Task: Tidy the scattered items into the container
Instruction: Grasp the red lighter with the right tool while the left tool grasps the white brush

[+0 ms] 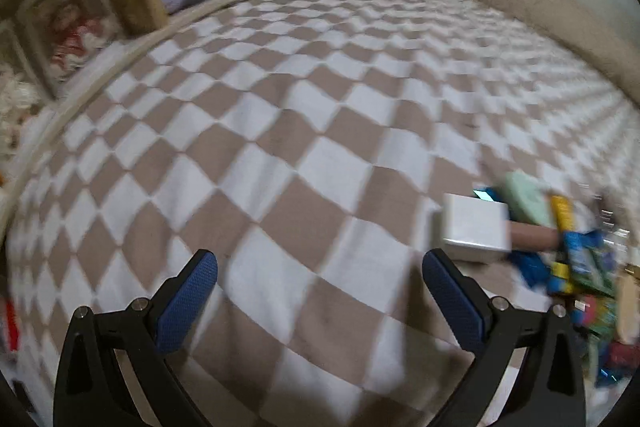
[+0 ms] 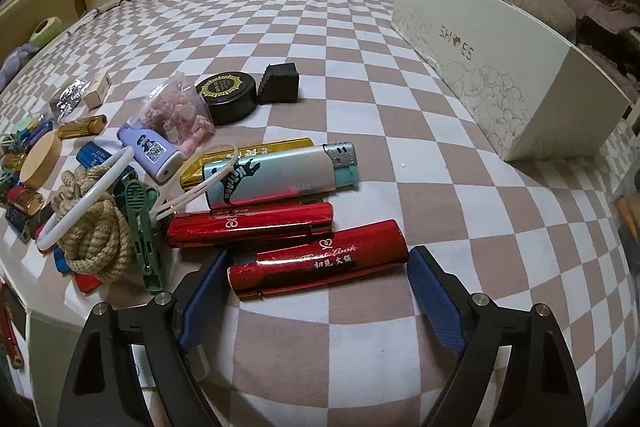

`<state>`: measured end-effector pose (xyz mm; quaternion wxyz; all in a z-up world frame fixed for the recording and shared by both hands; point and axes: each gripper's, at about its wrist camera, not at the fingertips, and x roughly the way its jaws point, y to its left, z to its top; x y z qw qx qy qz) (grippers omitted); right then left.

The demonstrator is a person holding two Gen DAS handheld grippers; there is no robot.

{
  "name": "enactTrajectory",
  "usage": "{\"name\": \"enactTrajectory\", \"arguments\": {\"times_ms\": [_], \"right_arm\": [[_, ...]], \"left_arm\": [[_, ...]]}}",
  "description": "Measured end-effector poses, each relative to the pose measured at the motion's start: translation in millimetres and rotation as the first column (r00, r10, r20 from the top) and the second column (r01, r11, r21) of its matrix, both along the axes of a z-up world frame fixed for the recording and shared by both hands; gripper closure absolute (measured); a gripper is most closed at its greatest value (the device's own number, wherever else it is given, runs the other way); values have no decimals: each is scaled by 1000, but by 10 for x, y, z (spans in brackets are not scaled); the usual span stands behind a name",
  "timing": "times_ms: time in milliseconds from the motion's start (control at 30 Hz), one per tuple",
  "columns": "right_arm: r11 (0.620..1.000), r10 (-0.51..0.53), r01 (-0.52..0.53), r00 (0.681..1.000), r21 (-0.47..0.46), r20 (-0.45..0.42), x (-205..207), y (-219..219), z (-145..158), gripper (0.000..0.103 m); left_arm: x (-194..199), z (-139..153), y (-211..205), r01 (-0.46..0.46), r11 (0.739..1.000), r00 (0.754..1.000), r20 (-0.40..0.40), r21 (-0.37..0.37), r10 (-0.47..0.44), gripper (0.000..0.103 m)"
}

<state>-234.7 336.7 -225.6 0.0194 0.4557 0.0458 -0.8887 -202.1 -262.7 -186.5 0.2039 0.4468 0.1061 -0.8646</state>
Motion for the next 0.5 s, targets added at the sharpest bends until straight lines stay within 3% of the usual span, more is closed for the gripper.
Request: {"name": "enactTrajectory", "arguments": {"times_ms": [67, 167, 300, 500], "right_arm": [[1000, 0, 0, 1000, -1, -1, 3, -6, 2, 16], [1000, 1, -1, 1000, 1, -2, 2, -24, 0, 17], [1000, 0, 0, 1000, 7, -4, 4, -43, -4, 18], [1000, -2, 2, 1000, 11, -8, 15, -72, -5, 18]], "left_arm": [[21, 23, 141, 98, 992, 995, -30, 74, -96, 0], [-57, 37, 378, 193, 979, 981, -38, 71, -190, 0], [-214, 4, 597, 236, 971, 971, -37, 45, -235, 0], [-392, -95, 663, 233, 972, 973, -8, 21, -233, 0]]}}
